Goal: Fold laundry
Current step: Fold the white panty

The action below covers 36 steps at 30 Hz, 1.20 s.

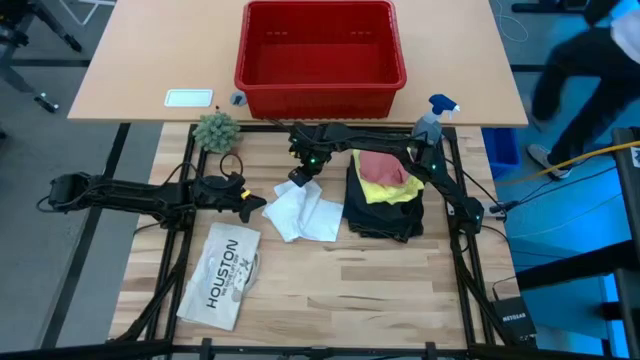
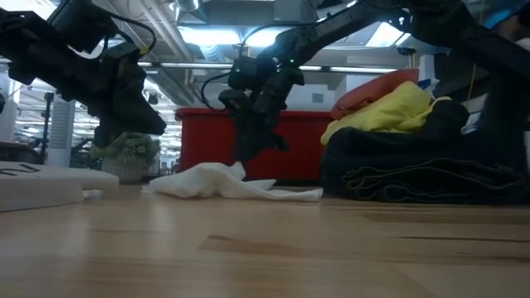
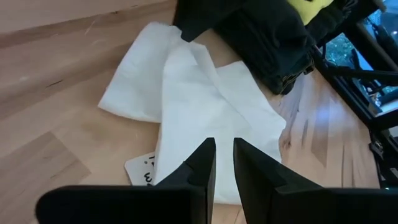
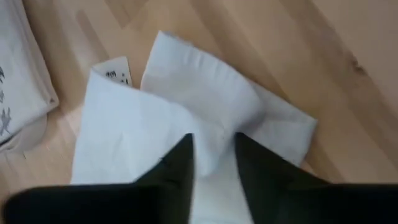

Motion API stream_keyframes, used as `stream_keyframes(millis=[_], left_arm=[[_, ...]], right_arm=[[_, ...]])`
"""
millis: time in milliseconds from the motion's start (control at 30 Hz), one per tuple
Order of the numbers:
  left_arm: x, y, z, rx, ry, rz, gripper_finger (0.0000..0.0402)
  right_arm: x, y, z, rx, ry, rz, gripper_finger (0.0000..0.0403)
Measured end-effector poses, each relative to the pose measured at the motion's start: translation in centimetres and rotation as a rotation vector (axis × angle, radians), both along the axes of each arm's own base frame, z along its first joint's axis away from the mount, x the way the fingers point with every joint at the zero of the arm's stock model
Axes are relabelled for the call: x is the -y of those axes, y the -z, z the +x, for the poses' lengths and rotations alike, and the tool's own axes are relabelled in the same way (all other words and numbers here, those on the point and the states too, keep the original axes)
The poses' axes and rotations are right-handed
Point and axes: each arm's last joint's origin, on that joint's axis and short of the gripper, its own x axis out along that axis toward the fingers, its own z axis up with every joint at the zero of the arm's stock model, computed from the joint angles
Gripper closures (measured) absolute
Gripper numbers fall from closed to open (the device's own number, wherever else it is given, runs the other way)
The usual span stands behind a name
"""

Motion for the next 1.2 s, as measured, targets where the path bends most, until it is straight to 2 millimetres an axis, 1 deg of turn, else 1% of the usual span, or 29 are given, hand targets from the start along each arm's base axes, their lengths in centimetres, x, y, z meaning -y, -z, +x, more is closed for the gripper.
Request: stream_keyframes(millis=[67, 167, 300, 367, 467, 567, 667, 733, 800, 867, 967, 1067, 1133, 1200], left_arm=[[0.0, 0.0, 0.0, 0.0, 0.001, 0.002, 0.0355], [0.0, 0.0, 0.0, 0.001, 0.0, 0.0, 0.0355], [0.0, 0.0, 0.0, 0.001, 0.0, -0.001, 0.0355], [0.0, 0.0, 0.0, 0.001, 0.0, 0.0, 0.0355], [0.0, 0.0, 0.0, 0.003, -0.005, -0.01, 0.0355], [0.0, 0.0, 0.0, 0.009, -0.013, -0.025, 0.0355], [0.0, 0.0, 0.0, 0.01, -0.011, -0.021, 0.0355], [0.0, -0.1, 0.0, 0.012, -0.009, -0.018, 0.0355], [0.0, -0.1, 0.0, 0.013, -0.011, -0.021, 0.0355], [0.0, -0.1, 0.0, 0.014, -0.011, -0.022, 0.0355], [0.0, -0.1, 0.0, 0.018, -0.02, -0.04, 0.0355], [0.1, -0.1, 0.0, 0.019, -0.017, -0.05, 0.0355], [0.1, -0.1, 0.0, 0.021, -0.011, -0.055, 0.0355], [0.1, -0.1, 0.1, 0.021, -0.007, -0.055, 0.0355]], right_arm=[[0.4, 0.0, 0.0, 0.006, 0.018, 0.003, 0.026], [0.4, -0.1, 0.1, 0.008, 0.038, -0.005, 0.0189], [0.6, -0.1, 0.2, 0.0, 0.112, -0.036, 0.0099], [0.6, -0.1, 0.3, -0.011, 0.172, -0.044, 0.0064], [0.7, 0.1, -0.2, -0.092, 0.306, -0.002, 0.0033], [0.6, 0.4, -1.0, -0.186, 0.346, 0.036, 0.0026], [0.6, 0.4, -1.2, -0.212, 0.379, 0.054, 0.0025], [0.7, 0.9, -1.0, -0.217, 0.407, 0.091, 0.0025], [0.5, 1.8, -0.6, -0.209, 0.401, 0.162, 0.0025], [-0.2, 2.6, 0.1, -0.189, 0.383, 0.222, 0.0024], [-1.2, 3.7, 0.8, -0.198, 0.382, 0.251, 0.0024], [-1.6, 4.3, 1.1, -0.209, 0.38, 0.263, 0.0025], [-1.7, 4.4, 1.1, -0.21, 0.372, 0.256, 0.0037], [-1.8, 4.4, 1.3, -0.2, 0.362, 0.224, 0.0071]])
